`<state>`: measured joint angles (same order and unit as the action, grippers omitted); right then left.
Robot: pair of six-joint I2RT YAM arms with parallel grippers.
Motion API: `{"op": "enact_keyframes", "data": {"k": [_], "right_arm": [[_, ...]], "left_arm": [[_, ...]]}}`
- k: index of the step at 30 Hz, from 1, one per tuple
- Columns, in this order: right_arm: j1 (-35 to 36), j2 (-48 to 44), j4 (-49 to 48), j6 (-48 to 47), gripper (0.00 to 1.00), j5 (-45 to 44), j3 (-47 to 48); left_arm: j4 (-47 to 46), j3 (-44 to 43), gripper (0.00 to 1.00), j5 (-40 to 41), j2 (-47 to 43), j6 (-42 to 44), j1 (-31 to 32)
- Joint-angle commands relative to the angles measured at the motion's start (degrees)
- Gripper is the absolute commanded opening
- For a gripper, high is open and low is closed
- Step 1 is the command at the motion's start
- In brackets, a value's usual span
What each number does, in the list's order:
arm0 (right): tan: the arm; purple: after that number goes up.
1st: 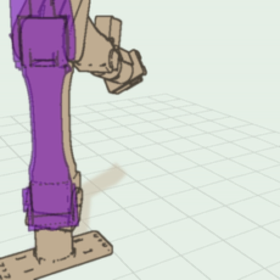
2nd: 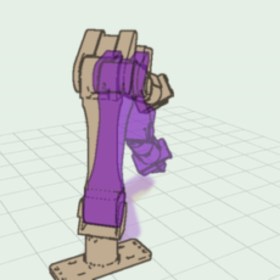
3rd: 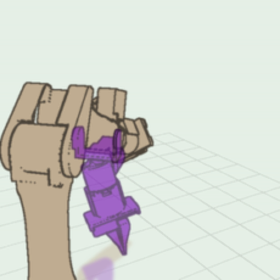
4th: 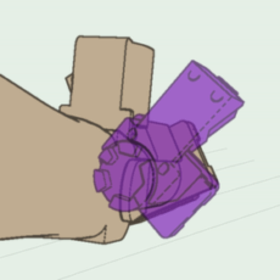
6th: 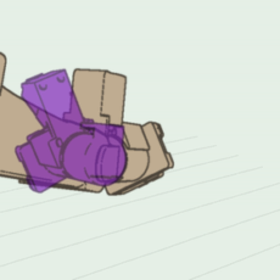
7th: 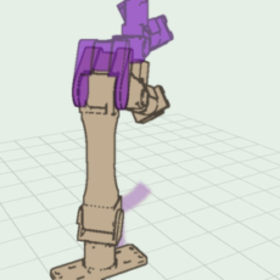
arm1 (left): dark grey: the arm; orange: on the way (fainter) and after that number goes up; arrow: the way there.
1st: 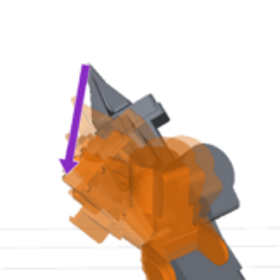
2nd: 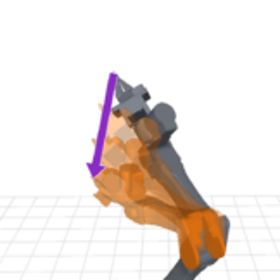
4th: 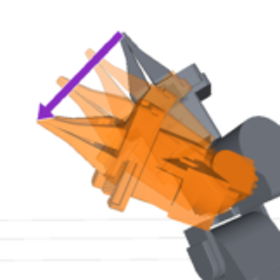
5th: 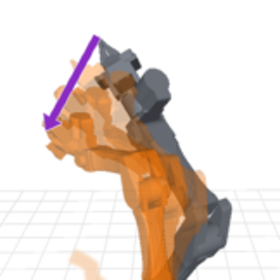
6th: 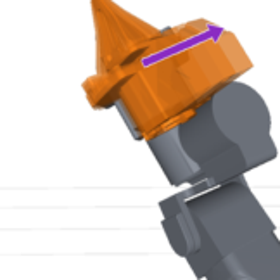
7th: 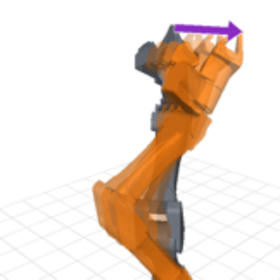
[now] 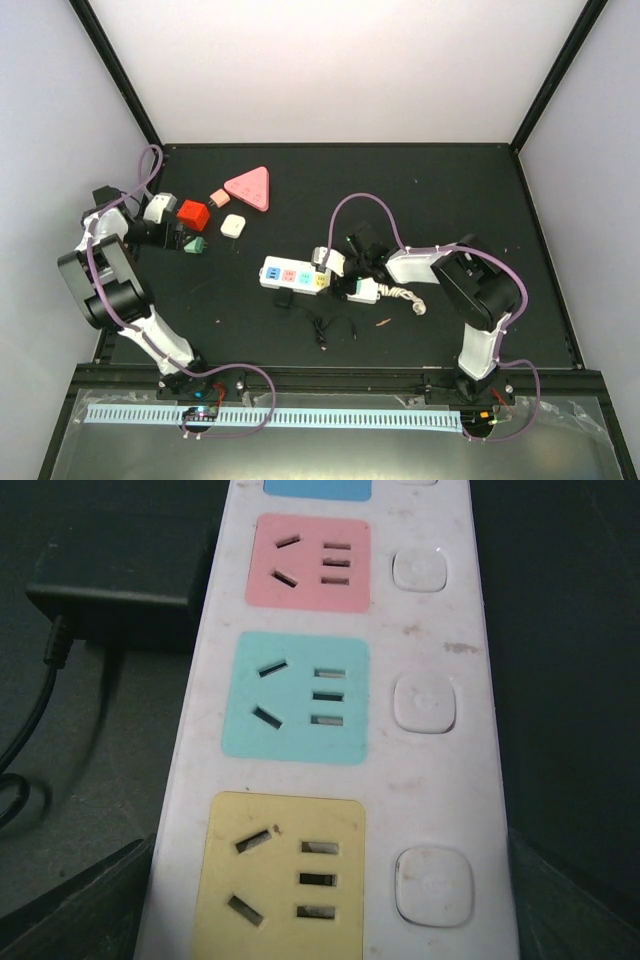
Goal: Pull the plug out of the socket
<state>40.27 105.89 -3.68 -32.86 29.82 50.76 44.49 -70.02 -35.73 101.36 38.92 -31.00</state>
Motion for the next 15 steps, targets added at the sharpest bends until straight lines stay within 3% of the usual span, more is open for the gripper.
{"op": "enact_keyframes", "data": {"k": [1,10,15], "right_arm": [[0.1,1.9,1.9,3.3,0.08,-4.7,0.2],[0.1,3.0,1.3,5.6,0.08,-7.8,1.2],[0.1,3.1,0.8,6.8,0.08,-9.1,1.3]], "left_arm": [[-1.2,1.2,0.99,0.5,-5.1,1.3,0.9],[-4.0,1.3,0.99,3.2,-15.4,-2.2,6.4],[-1.5,-2.8,0.99,-6.7,-19.0,-4.3,6.6]]}}
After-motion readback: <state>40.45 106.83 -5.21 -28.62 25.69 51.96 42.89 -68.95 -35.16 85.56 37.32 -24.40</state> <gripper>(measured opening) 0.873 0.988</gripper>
